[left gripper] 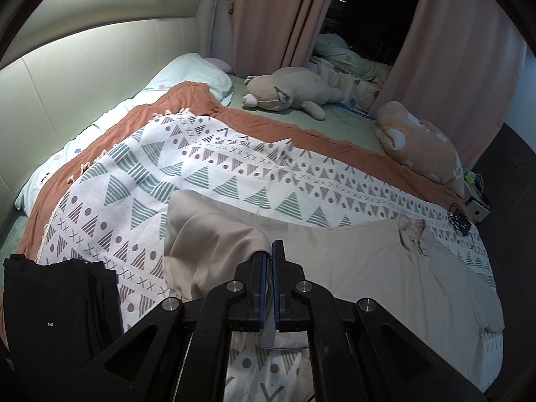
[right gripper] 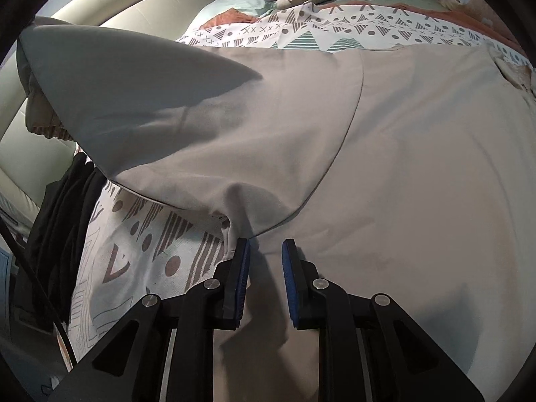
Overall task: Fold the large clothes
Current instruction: 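Grasp the sleeve cuff with the left tool and fold it across the shirt body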
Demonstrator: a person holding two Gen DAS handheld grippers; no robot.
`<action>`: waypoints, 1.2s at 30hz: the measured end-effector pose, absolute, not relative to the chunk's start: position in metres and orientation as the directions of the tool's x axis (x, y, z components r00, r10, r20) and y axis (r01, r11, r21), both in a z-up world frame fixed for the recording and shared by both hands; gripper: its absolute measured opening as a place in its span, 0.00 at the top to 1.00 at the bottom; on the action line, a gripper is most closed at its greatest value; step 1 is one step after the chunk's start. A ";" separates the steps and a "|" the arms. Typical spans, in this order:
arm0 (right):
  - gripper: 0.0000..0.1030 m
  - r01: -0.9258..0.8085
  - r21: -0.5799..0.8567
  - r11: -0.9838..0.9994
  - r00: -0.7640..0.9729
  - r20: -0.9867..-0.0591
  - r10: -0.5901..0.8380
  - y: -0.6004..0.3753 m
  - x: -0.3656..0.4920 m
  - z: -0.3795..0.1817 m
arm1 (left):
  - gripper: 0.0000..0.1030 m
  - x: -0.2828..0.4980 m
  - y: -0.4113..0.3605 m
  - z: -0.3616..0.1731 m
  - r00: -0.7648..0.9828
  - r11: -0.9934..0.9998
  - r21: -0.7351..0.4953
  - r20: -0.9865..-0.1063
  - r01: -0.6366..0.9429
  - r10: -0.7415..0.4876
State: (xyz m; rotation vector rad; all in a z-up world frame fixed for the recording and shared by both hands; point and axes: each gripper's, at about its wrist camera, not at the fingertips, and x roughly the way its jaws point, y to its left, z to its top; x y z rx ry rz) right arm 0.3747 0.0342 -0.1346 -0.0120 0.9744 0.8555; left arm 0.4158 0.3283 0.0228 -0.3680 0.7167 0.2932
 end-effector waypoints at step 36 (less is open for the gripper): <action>0.42 -0.111 0.629 0.770 0.556 -0.602 0.572 -0.279 0.344 -0.083 | 0.95 0.515 0.052 -0.065 0.563 0.942 -0.325 -0.764 0.087 -0.316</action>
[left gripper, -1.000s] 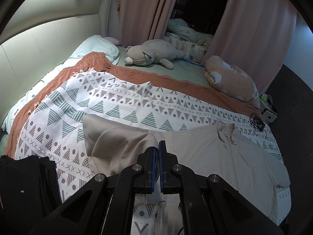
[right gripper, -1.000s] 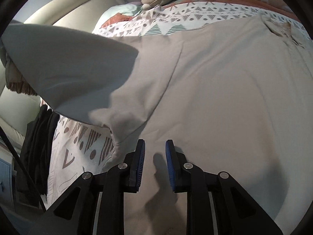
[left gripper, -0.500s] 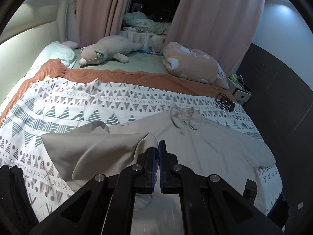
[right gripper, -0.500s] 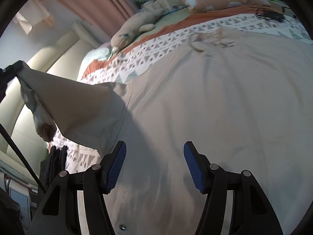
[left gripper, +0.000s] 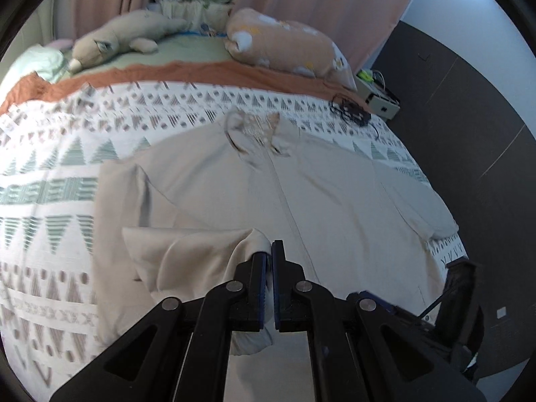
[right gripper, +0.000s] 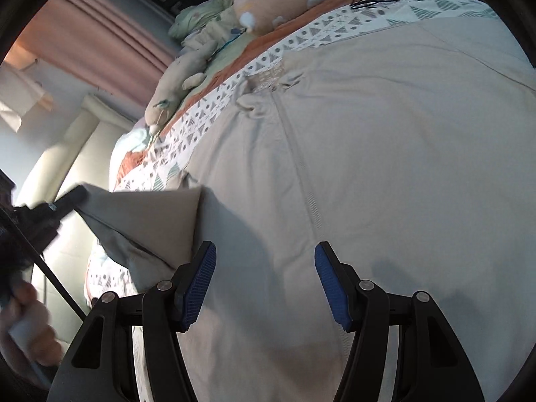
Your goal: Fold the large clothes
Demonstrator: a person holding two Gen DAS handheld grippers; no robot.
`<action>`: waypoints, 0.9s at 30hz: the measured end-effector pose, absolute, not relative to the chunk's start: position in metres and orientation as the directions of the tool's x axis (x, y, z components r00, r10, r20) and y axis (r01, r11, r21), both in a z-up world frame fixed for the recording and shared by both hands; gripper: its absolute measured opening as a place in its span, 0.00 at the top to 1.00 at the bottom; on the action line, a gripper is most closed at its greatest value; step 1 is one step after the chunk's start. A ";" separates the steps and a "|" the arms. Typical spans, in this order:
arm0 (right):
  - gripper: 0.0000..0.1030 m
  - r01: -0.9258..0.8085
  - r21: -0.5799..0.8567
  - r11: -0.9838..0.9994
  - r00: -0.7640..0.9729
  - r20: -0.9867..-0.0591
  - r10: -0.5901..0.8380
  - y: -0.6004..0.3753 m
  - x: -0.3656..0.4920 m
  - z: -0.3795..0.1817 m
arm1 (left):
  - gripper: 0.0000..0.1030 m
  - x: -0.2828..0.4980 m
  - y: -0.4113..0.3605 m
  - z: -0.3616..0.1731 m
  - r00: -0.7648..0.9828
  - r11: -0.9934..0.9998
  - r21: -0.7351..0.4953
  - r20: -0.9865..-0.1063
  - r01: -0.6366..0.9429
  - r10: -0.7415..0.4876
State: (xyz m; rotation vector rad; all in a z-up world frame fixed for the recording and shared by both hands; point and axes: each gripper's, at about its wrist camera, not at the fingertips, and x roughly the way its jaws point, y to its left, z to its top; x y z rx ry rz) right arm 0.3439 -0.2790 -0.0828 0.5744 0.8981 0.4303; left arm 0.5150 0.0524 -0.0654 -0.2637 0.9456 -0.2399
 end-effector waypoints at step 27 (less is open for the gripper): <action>0.42 -0.194 0.590 0.784 0.602 -0.559 0.569 -0.281 0.311 -0.060 | 0.92 0.429 0.082 -0.105 0.720 0.854 -0.516 -0.615 -0.060 -0.320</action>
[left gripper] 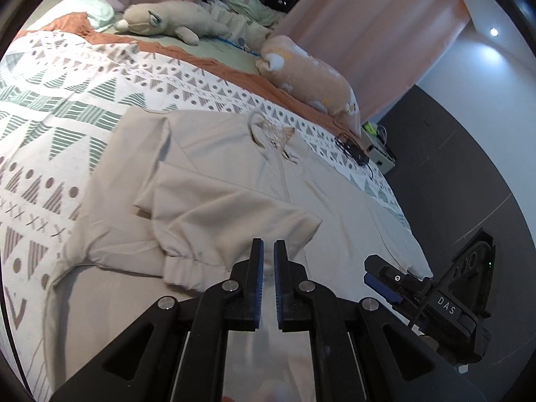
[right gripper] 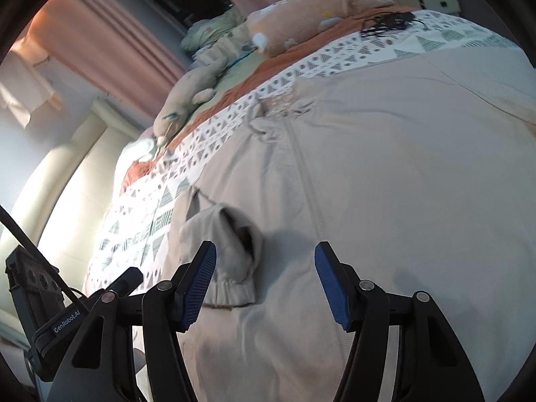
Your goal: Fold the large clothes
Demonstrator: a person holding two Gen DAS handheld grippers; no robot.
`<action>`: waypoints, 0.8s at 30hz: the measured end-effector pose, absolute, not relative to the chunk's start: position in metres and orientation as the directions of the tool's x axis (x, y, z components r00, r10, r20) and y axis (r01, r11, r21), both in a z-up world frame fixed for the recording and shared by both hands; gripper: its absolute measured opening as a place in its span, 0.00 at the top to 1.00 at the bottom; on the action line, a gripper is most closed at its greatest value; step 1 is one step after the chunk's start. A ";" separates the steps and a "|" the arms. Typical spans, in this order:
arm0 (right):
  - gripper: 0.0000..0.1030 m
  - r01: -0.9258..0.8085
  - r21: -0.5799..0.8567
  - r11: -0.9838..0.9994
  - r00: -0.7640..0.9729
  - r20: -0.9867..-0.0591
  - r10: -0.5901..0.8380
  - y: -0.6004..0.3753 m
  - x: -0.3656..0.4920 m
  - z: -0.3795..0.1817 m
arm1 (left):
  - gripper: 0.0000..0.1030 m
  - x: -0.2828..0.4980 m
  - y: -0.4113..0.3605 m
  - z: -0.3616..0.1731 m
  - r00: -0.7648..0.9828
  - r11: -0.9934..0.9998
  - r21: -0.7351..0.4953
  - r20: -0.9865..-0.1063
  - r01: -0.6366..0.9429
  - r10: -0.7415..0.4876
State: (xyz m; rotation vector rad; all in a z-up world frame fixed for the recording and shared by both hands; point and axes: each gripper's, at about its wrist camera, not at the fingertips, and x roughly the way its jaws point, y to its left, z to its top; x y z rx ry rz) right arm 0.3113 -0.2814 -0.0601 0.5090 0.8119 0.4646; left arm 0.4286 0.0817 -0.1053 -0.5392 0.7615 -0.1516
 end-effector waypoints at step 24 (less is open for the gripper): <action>0.42 -0.359 0.350 0.865 0.536 -0.681 0.499 -0.166 0.316 -0.066 | 0.90 0.381 0.187 -0.126 0.819 0.865 -0.487 -0.542 -0.121 -0.191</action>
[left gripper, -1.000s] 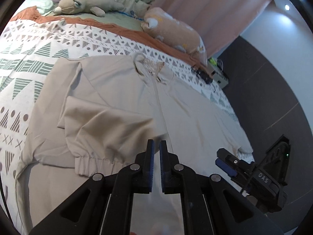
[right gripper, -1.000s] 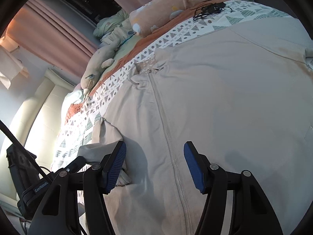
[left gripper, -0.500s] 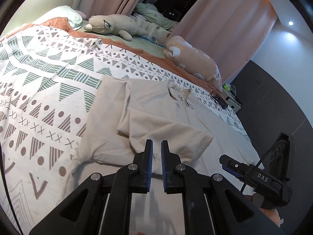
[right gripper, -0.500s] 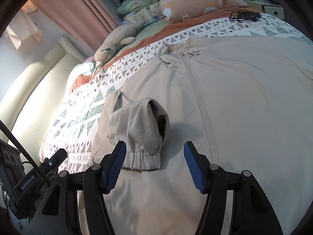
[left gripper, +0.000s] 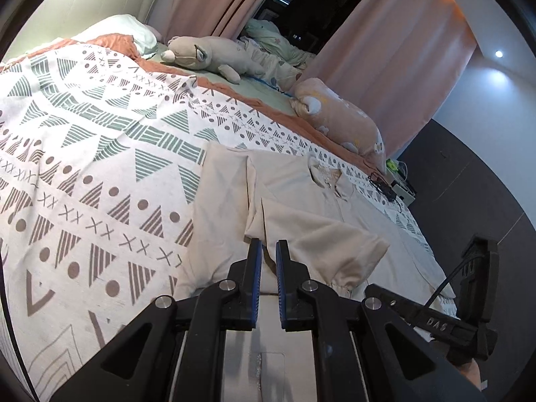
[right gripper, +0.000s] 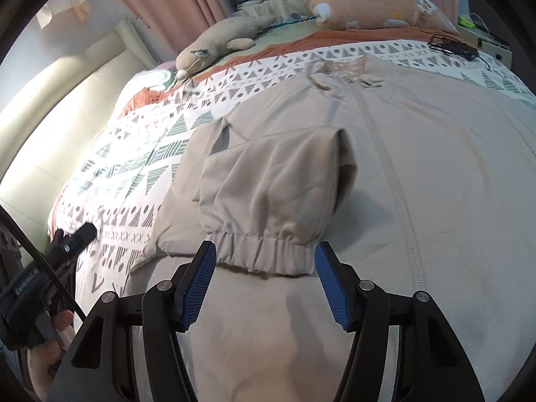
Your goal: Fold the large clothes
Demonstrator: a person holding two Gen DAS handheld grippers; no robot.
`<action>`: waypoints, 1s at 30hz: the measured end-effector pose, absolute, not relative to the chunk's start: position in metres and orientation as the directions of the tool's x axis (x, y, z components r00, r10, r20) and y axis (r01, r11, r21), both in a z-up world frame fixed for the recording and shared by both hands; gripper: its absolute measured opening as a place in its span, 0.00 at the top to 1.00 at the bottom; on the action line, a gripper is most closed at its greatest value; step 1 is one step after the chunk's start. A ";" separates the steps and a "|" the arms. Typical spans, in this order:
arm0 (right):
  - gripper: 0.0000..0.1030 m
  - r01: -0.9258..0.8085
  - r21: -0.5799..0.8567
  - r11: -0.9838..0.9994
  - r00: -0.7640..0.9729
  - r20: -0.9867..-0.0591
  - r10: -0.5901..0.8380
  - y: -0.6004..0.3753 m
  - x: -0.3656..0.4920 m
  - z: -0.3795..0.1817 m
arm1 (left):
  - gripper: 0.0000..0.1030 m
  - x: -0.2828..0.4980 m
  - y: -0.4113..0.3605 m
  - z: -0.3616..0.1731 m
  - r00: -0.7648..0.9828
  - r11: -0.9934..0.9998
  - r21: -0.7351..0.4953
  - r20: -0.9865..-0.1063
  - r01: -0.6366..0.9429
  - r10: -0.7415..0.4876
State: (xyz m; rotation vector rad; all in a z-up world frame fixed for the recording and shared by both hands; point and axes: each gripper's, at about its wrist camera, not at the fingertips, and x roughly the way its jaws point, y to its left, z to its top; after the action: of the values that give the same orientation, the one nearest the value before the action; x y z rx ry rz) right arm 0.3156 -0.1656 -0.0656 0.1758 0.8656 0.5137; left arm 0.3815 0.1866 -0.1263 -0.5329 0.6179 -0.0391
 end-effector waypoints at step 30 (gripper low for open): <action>0.42 -0.472 -0.134 0.871 0.578 -0.793 0.192 -0.019 0.348 -0.124 | 0.88 0.370 0.197 -0.132 0.758 0.948 -0.311 -0.634 -0.074 -0.149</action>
State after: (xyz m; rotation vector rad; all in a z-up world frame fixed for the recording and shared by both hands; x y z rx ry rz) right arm 0.3478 -0.0193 -0.1243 -0.3508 0.8741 0.3977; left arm 0.3701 0.1968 -0.1317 -0.3293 0.7120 -0.0417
